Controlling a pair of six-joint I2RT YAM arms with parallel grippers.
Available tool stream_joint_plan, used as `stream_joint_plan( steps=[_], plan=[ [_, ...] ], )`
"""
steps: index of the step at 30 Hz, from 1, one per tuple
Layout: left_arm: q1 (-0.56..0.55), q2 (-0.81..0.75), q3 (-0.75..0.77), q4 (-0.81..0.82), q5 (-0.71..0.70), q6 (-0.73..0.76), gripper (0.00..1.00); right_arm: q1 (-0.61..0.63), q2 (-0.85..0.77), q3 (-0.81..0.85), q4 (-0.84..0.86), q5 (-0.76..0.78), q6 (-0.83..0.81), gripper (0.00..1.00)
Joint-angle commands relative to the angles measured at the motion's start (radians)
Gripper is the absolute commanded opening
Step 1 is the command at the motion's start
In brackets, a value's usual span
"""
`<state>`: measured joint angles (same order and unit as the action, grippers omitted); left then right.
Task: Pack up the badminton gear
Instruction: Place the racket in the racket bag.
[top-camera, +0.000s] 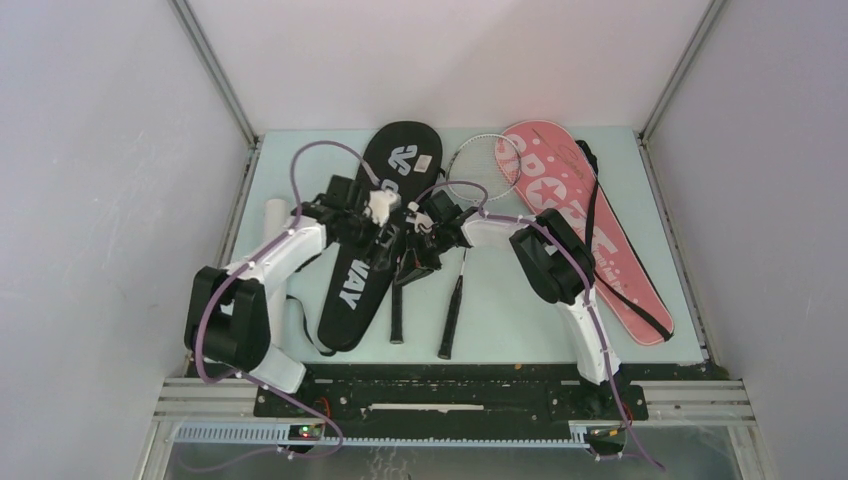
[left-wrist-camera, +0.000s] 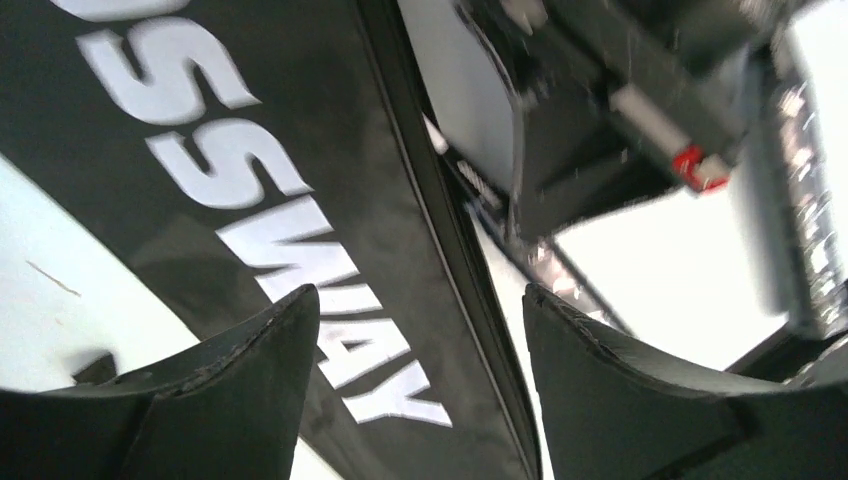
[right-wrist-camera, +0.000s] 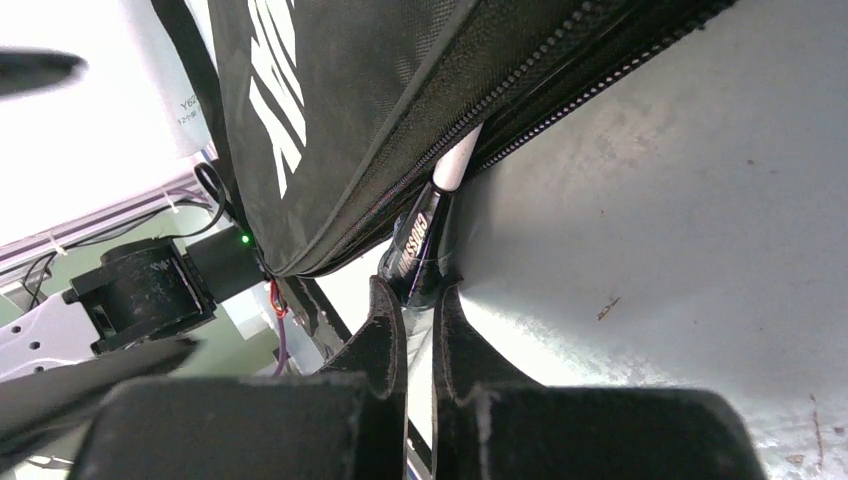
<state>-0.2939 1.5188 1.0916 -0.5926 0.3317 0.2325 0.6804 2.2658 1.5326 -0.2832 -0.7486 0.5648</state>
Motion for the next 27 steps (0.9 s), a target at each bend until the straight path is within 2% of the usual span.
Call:
stream_joint_plan(
  steps=[1,13,21,24,27],
  plan=[
    [-0.078,0.005,-0.055,-0.072,-0.162,0.163,0.78,-0.016,0.057,-0.019,-0.019,0.137,-0.044,0.00],
    [-0.174,0.131,-0.062,-0.046,-0.236,0.124,0.76,-0.028,0.064,-0.027,-0.022,0.132,-0.057,0.00],
    [-0.185,0.192,-0.072,0.002,-0.281,0.071,0.67,-0.036,0.057,-0.037,-0.022,0.130,-0.060,0.00],
    [-0.185,0.206,-0.075,0.014,-0.285,0.056,0.62,-0.036,0.056,-0.037,-0.020,0.129,-0.060,0.00],
    [-0.185,0.211,-0.083,0.022,-0.286,0.050,0.53,-0.037,0.054,-0.038,-0.021,0.130,-0.062,0.00]
  ],
)
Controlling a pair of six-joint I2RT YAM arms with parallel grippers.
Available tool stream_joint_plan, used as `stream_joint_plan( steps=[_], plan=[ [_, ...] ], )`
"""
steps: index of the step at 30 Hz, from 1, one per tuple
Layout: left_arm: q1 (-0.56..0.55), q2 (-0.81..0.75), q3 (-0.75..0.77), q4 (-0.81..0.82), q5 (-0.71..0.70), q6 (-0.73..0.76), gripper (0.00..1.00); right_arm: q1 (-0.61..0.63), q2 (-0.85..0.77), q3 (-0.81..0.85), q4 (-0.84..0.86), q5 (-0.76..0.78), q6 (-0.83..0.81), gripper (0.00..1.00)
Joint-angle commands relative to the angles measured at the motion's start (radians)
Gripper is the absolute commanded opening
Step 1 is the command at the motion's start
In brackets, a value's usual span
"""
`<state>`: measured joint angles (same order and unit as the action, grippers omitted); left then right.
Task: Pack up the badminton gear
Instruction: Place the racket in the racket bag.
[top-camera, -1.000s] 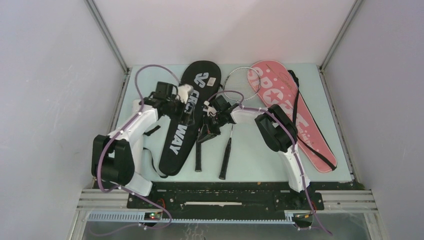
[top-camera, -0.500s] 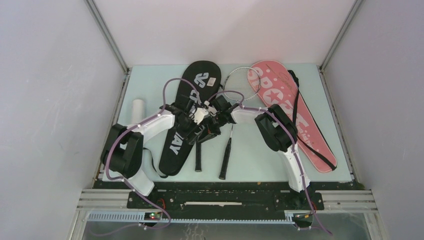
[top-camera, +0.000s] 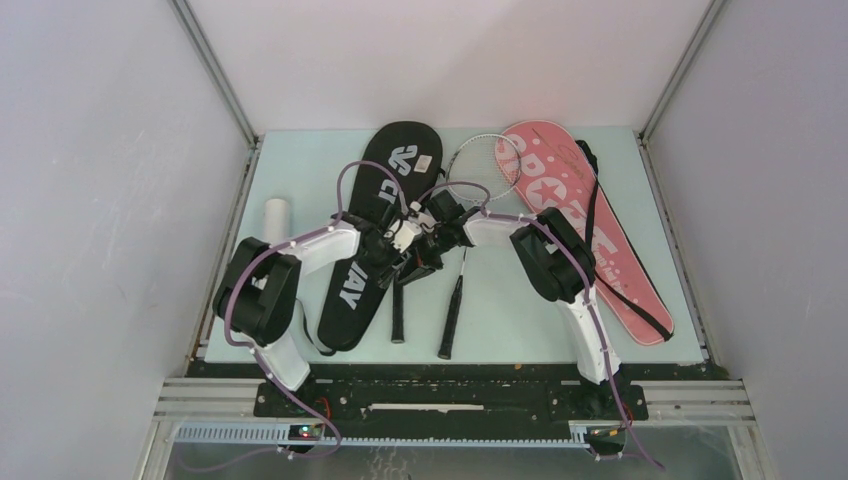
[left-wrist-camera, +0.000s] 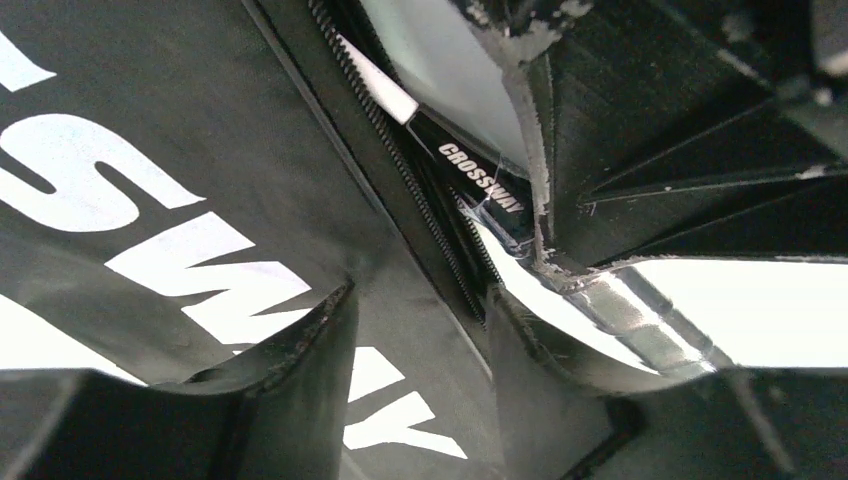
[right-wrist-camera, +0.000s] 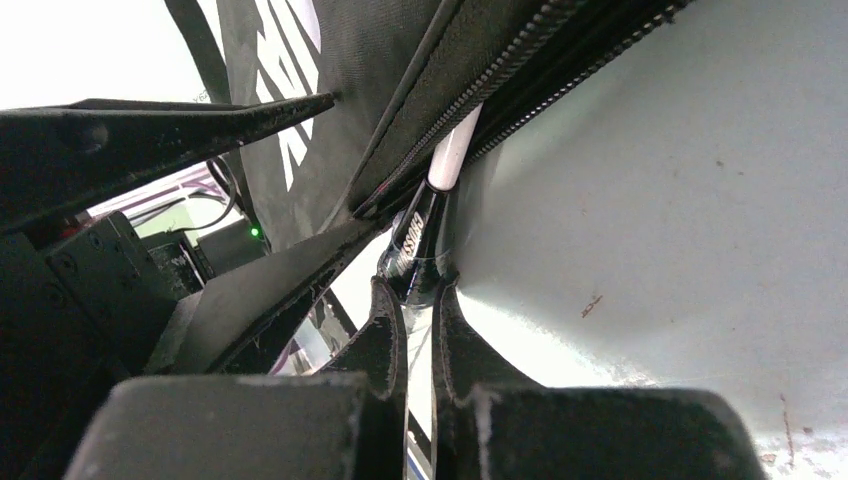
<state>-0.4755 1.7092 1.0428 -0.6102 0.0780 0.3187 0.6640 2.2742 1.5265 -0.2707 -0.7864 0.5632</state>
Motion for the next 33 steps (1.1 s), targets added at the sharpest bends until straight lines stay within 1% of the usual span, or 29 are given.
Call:
stream_joint_plan(
  steps=[1,6,12,14,18,23,25,28,33],
  plan=[
    [-0.003,0.021,-0.037,0.043,-0.034,-0.038,0.49,-0.020,0.045,-0.034,-0.033,0.169,-0.061,0.00],
    [-0.003,0.025,-0.053,0.060,-0.042,-0.059,0.29,-0.018,0.050,-0.030,-0.031,0.167,-0.057,0.00],
    [-0.002,0.020,-0.063,0.080,-0.042,-0.088,0.10,-0.015,0.057,-0.016,-0.038,0.164,-0.055,0.00],
    [0.000,0.015,-0.063,0.091,-0.042,-0.101,0.01,-0.014,0.058,-0.014,-0.040,0.165,-0.057,0.00],
    [0.024,-0.026,-0.068,0.105,0.022,-0.135,0.00,-0.014,0.059,-0.002,-0.040,0.156,-0.042,0.00],
    [0.072,-0.107,-0.083,0.111,0.200,-0.154,0.00,-0.016,0.068,0.035,-0.048,0.119,-0.014,0.00],
    [0.084,-0.125,-0.078,0.103,0.302,-0.161,0.00,-0.019,0.077,0.055,-0.052,0.103,-0.004,0.00],
    [0.089,-0.140,-0.075,0.097,0.400,-0.169,0.00,-0.023,0.083,0.082,-0.059,0.085,0.003,0.00],
    [0.093,-0.134,-0.066,0.100,0.481,-0.182,0.00,-0.047,0.093,0.103,-0.003,0.014,0.053,0.00]
  ],
)
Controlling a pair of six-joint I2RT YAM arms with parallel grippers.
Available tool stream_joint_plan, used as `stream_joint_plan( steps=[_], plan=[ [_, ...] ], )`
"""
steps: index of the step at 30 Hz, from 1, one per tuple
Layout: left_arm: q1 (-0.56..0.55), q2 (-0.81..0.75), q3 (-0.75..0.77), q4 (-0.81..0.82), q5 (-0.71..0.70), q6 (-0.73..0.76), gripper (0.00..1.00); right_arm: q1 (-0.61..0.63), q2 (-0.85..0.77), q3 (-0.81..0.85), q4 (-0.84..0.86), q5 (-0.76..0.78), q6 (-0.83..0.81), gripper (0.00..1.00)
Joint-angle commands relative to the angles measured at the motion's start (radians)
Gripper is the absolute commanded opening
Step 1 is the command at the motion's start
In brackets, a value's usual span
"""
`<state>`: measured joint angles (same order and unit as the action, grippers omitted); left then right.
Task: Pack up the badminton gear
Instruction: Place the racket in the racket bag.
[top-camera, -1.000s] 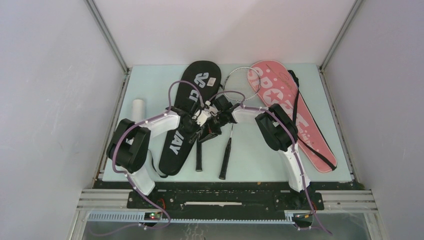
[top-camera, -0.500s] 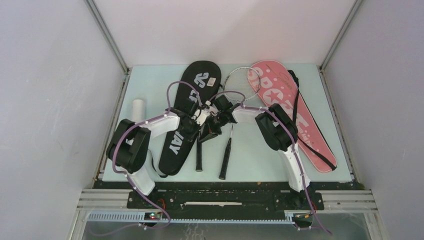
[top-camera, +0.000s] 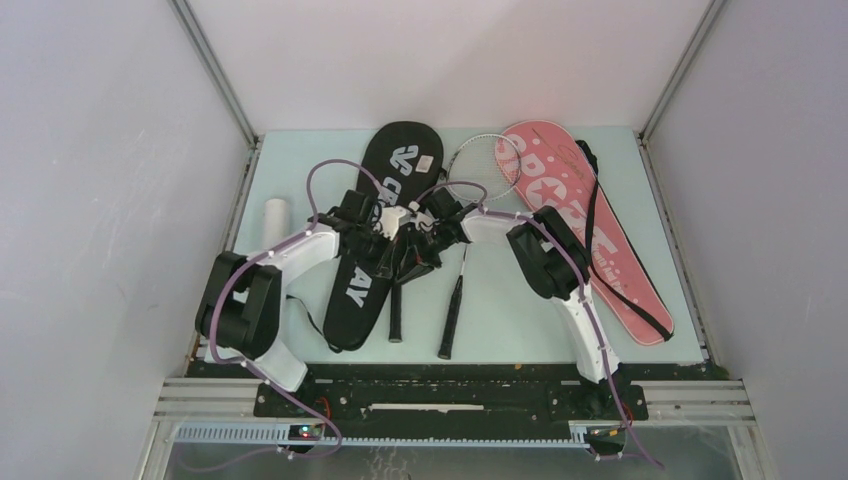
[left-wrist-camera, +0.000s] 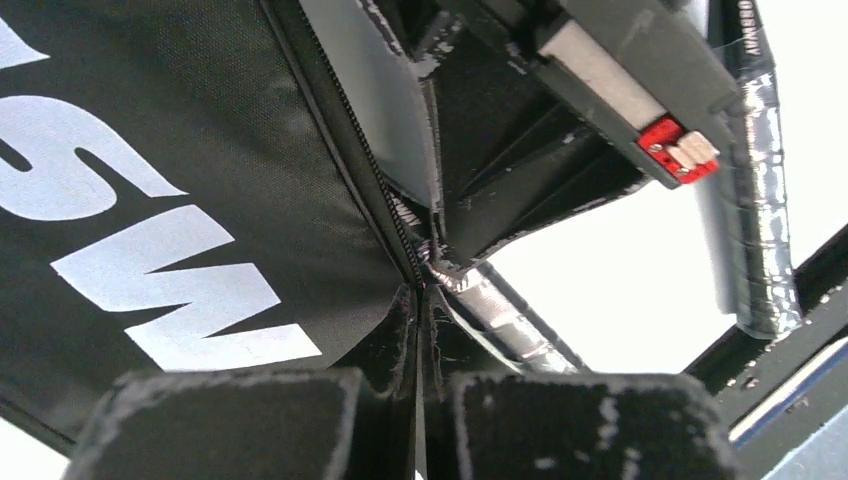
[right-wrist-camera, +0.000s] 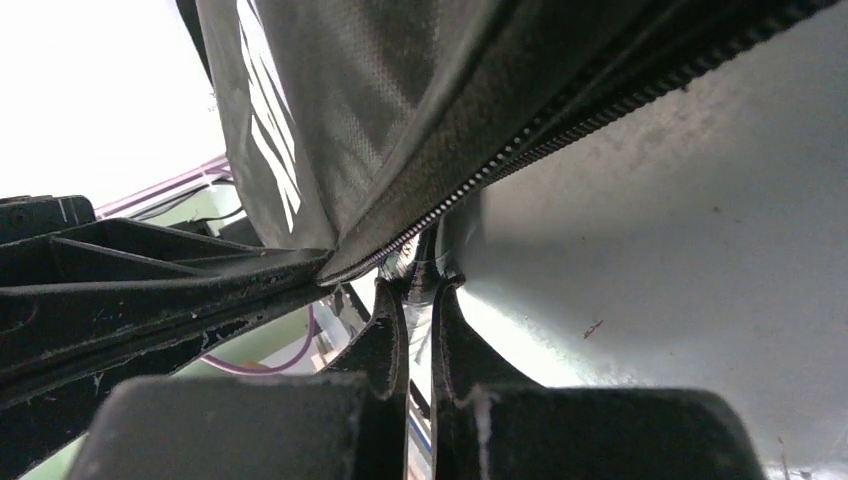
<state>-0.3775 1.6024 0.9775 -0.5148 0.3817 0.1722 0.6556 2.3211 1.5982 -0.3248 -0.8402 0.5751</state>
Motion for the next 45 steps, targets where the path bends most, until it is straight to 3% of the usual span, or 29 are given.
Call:
stream_joint_plan(
  steps=[1,15,27,31,37,45],
  plan=[
    [-0.002,-0.021,0.005,0.003,0.193,-0.038,0.00,-0.045,0.049,0.036,0.060,0.058,0.050,0.00],
    [0.086,0.032,0.038,0.003,0.388,-0.116,0.00,-0.054,0.107,0.043,0.286,-0.081,0.287,0.00],
    [0.200,0.086,0.024,0.090,0.418,-0.258,0.00,0.016,0.117,0.054,0.233,-0.017,0.287,0.00],
    [0.228,0.093,0.008,0.111,0.397,-0.262,0.00,0.037,0.111,0.049,0.233,-0.014,0.289,0.13],
    [0.236,0.067,-0.013,0.096,0.294,-0.196,0.00,0.020,0.065,0.055,0.108,0.092,0.153,0.32],
    [0.246,0.017,-0.013,0.082,0.247,-0.174,0.00,-0.034,-0.039,0.048,-0.029,0.320,0.021,0.40]
  ],
)
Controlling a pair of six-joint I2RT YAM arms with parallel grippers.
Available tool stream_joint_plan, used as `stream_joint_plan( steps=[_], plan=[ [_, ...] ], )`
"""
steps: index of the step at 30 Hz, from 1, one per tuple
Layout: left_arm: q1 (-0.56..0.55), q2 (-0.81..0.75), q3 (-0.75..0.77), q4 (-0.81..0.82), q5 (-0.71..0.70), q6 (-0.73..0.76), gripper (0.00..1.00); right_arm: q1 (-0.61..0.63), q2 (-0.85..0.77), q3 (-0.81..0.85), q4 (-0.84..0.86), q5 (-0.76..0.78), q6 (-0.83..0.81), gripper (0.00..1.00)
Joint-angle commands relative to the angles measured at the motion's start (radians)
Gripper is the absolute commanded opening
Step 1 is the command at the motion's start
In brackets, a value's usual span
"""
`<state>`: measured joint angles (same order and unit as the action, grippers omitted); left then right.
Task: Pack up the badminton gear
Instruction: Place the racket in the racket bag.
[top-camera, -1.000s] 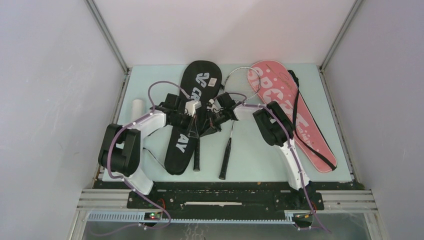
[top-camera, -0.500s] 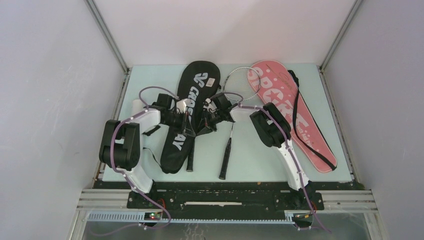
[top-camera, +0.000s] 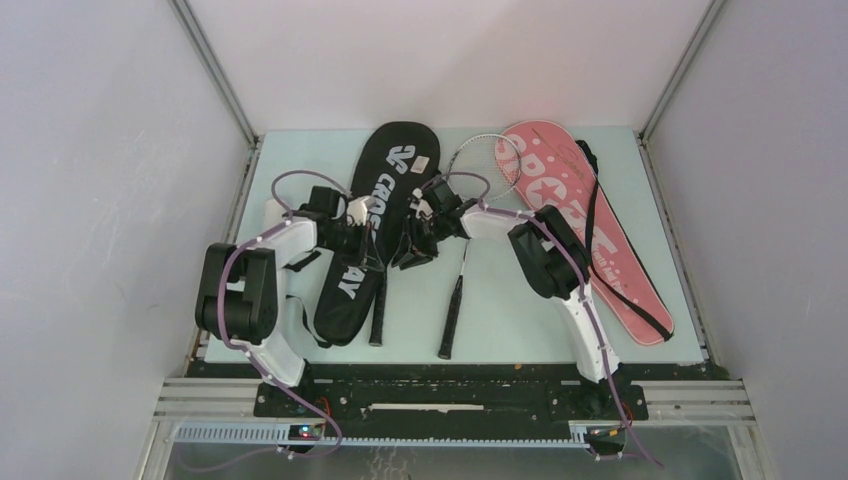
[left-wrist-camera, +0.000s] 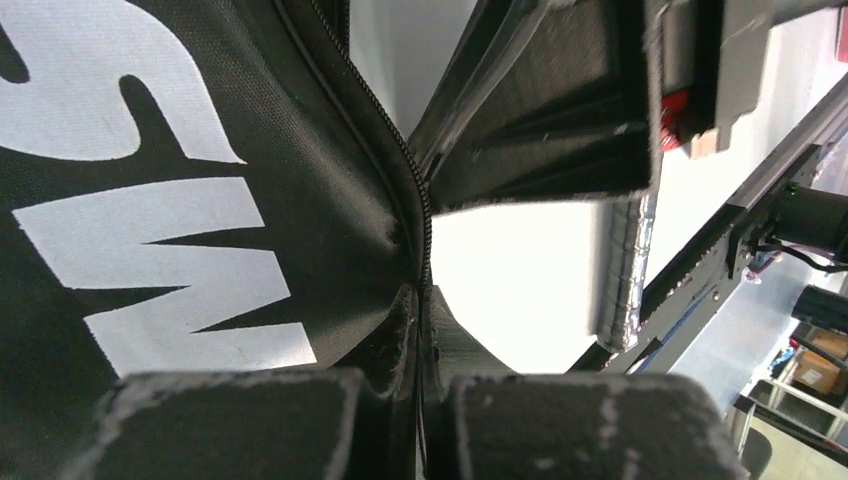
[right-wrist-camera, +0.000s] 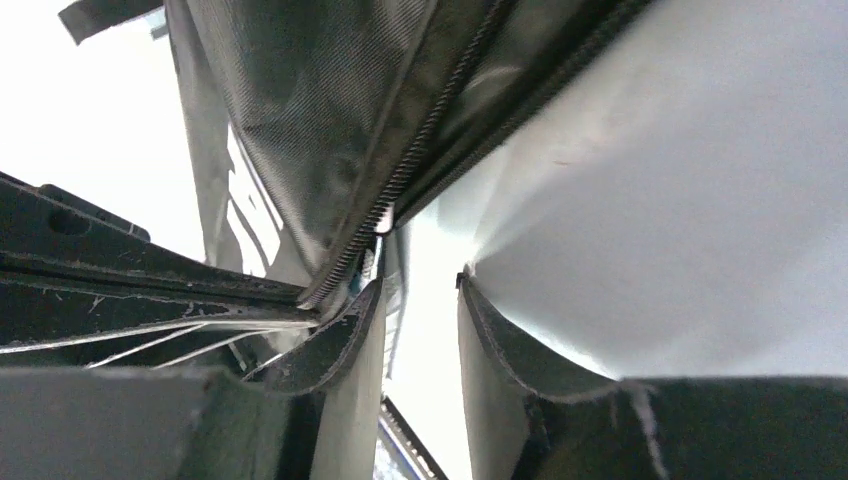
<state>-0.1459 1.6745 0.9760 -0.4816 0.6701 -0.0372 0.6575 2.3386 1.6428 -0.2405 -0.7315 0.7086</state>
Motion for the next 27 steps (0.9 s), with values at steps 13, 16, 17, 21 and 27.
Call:
stream_joint_plan(
  steps=[13,16,17,21,27],
  plan=[
    [0.027,-0.186,0.070,-0.152,-0.183,0.244,0.72,-0.077,-0.194,-0.076,-0.090,0.139,-0.295,0.40],
    [0.027,-0.265,0.106,-0.328,-0.230,0.443,0.99,-0.088,-0.252,-0.126,-0.094,0.114,-0.363,0.39],
    [0.029,-0.290,0.116,-0.395,-0.264,0.538,1.00,-0.094,-0.272,-0.149,-0.088,0.105,-0.377,0.39],
    [0.028,-0.438,0.037,-0.566,-0.398,0.905,1.00,-0.116,-0.340,-0.222,-0.078,0.100,-0.443,0.38],
    [-0.022,-0.517,-0.032,-0.716,-0.452,1.159,1.00,-0.159,-0.342,-0.227,-0.085,0.091,-0.467,0.37]
  ],
)
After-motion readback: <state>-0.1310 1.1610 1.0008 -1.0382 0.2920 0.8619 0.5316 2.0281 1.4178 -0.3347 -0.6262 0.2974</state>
